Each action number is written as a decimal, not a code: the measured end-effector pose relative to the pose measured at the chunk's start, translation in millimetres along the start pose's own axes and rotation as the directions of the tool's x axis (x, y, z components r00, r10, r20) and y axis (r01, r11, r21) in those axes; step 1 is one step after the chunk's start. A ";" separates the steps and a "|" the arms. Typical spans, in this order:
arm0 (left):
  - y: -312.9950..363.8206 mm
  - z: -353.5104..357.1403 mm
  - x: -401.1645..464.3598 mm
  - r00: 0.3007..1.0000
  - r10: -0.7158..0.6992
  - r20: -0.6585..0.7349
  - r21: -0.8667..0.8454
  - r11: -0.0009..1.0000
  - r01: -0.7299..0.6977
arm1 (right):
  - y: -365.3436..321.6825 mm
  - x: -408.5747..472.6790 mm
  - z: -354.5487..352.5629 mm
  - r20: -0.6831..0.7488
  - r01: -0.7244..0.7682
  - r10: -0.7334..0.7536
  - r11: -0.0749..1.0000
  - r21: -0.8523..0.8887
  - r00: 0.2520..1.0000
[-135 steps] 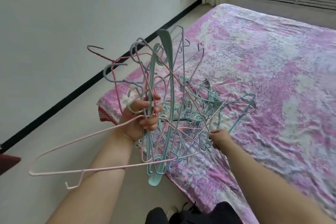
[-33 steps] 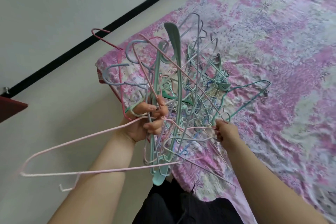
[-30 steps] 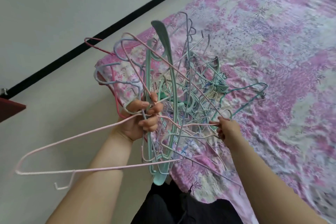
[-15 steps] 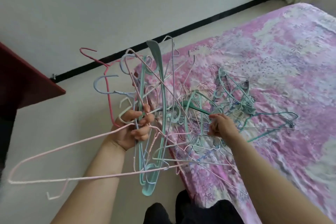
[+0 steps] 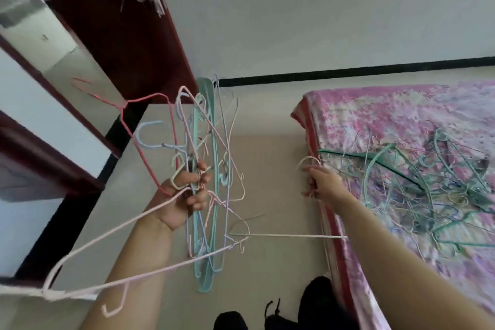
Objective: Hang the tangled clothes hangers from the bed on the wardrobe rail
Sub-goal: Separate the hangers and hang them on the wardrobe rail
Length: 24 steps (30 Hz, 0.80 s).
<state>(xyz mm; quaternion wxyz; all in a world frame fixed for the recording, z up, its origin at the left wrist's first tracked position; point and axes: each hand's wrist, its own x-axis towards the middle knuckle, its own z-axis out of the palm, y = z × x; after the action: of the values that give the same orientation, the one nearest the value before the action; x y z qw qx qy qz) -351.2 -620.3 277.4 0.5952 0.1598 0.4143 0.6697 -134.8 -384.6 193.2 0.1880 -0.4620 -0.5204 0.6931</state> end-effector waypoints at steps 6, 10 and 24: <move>-6.4 -67.3 -142.8 0.857 0.107 -0.504 -0.076 0.983 -0.167 | -7.9 -97.3 174.1 0.458 0.261 -0.148 0.946 -0.193 0.876; -21.2 -98.0 -215.5 0.776 0.110 -0.622 -0.003 0.990 -0.142 | -7.4 -167.0 283.1 0.742 0.507 -0.109 0.794 -0.335 0.661; -31.4 -156.0 -366.8 0.450 0.121 -0.885 -0.082 0.910 -0.406 | 33.9 -276.0 503.4 0.925 0.418 0.153 0.858 -0.299 0.347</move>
<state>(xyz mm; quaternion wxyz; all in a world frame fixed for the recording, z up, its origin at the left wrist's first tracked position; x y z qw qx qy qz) -352.4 -1019.8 261.9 0.2100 -0.2206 0.5250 0.7948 -409.5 -878.1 301.4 -0.2052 0.0274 -0.7270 0.6547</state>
